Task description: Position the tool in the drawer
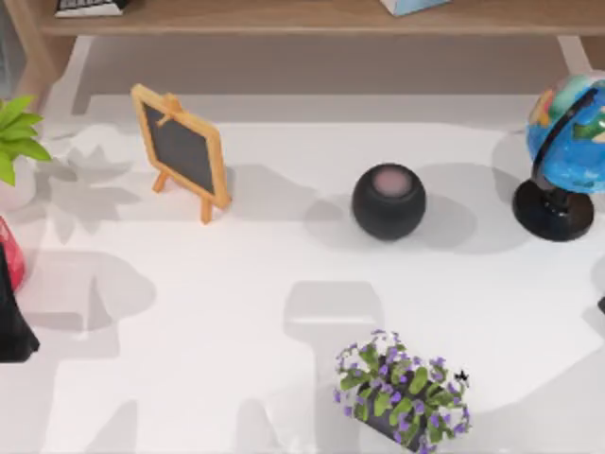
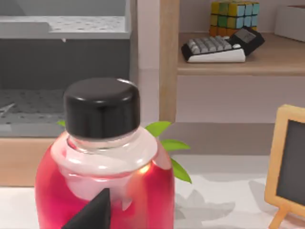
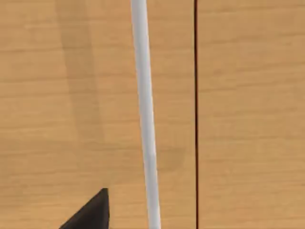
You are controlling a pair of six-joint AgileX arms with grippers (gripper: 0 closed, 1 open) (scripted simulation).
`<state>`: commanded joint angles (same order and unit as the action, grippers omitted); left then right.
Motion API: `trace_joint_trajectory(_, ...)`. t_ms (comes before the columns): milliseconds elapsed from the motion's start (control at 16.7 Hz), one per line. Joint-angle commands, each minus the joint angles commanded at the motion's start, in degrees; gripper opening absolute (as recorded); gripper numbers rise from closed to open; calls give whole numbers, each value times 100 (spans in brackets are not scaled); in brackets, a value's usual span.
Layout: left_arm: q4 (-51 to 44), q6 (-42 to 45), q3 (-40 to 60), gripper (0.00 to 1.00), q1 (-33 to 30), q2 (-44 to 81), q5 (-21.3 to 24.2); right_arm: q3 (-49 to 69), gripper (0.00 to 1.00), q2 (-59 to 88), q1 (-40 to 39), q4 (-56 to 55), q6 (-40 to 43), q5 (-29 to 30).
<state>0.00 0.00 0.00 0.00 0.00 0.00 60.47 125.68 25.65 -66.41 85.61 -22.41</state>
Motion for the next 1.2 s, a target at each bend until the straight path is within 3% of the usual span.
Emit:
trace_joint_trajectory(240,0,0,0,100,0,0,0,252,100,618,67,-278,363,-182)
trace_joint_trajectory(1200,0,0,0,100,0,0,0,910,100,917,-69,85,367,-42)
